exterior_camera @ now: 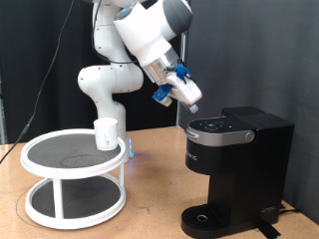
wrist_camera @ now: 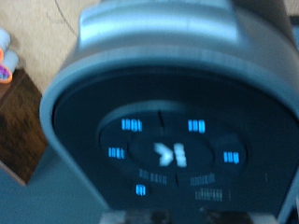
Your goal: Make a cup of coffee with the keurig machine
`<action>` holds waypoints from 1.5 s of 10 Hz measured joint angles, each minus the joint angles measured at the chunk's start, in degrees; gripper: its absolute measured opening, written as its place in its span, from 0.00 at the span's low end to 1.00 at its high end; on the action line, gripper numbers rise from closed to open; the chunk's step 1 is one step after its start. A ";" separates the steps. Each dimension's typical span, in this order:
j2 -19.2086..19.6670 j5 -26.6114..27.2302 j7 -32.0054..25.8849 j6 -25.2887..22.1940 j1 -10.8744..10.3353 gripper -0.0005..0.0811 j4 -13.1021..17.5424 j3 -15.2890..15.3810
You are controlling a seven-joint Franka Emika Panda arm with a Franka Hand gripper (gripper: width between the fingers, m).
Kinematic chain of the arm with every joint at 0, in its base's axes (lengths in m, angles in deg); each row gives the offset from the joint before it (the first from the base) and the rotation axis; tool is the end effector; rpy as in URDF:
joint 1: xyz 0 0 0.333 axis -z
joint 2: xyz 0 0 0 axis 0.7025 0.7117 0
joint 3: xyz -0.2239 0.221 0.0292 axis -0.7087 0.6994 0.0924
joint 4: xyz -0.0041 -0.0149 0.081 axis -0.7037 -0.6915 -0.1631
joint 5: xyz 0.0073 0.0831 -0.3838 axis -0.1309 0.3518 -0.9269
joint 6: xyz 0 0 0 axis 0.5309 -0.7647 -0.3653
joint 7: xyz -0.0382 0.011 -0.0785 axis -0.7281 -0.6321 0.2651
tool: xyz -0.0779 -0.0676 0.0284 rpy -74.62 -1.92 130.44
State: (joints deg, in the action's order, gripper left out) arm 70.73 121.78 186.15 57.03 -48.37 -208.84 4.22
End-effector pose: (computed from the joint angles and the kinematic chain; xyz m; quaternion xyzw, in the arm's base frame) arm 0.4822 0.0121 0.4531 -0.3040 0.8935 0.2538 0.2119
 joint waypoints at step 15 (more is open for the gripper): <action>-4.38 -23.34 -31.46 -39.12 2.35 0.01 3.58 -7.09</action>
State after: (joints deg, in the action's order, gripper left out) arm 66.34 98.44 154.69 17.91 -46.02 -205.26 -2.86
